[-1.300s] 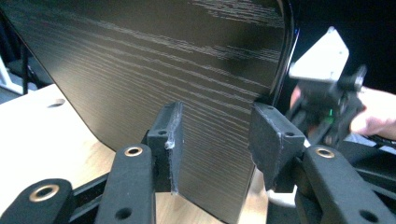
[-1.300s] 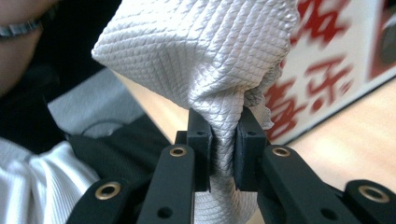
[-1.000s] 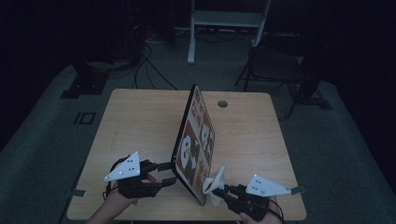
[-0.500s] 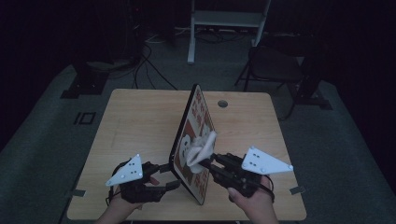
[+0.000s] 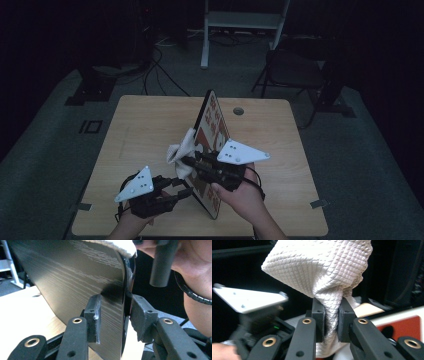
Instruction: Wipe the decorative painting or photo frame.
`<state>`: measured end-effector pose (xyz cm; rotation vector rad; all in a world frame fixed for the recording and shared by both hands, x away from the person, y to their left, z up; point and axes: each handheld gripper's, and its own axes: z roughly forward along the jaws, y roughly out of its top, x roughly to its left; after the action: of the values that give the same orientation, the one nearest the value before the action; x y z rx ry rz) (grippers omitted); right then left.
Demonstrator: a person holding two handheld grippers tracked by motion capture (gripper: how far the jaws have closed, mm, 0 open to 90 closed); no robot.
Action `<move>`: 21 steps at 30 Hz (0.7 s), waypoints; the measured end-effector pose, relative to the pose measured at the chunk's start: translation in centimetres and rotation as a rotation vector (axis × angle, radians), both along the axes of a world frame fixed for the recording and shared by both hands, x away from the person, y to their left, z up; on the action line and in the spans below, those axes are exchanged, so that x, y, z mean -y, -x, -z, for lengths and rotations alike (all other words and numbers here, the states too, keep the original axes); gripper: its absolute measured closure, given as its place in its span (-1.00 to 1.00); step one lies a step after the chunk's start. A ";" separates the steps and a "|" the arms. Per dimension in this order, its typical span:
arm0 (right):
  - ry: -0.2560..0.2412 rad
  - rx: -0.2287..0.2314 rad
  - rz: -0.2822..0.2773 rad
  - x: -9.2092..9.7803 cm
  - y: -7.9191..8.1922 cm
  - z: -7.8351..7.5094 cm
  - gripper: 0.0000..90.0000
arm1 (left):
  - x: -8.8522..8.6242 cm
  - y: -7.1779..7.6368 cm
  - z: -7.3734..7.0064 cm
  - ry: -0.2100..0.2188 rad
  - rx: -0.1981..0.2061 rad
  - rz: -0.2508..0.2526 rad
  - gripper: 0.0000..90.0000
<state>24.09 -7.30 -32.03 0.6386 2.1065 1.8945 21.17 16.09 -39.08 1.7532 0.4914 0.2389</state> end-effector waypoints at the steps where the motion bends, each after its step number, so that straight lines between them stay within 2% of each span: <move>1: -0.001 -0.009 0.006 0.1 -0.3 0.0 0.77 | -0.1 0.0 0.0 0.002 -0.005 0.002 0.39; 5: 0.030 -0.007 0.046 0.4 -1.2 0.0 0.77 | -0.1 -0.1 -0.1 -0.007 -0.005 0.005 0.42; 8: -0.011 -0.008 0.009 0.4 -1.5 -0.4 0.76 | -0.1 -0.1 0.0 0.001 -0.007 0.005 0.43; 9: -0.011 -0.006 0.003 0.2 -1.5 -0.6 0.76 | 0.0 -0.1 0.0 0.000 -0.006 0.004 0.44; 13: 0.044 0.024 0.008 -0.7 -1.7 -1.0 0.76 | -0.1 0.0 -0.1 -0.007 -0.003 -0.003 0.44; 18: 0.086 0.009 0.047 -0.9 -3.1 -1.0 0.77 | -0.2 0.1 -0.2 -0.021 0.007 -0.006 0.48; 21: 0.093 0.001 0.064 -0.9 -3.8 -1.0 0.77 | -0.2 0.2 -0.3 -0.024 0.016 -0.004 0.52</move>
<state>27.86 -6.41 -31.04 0.6762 2.1328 1.7521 21.01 16.28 -38.75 1.7726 0.4822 0.2622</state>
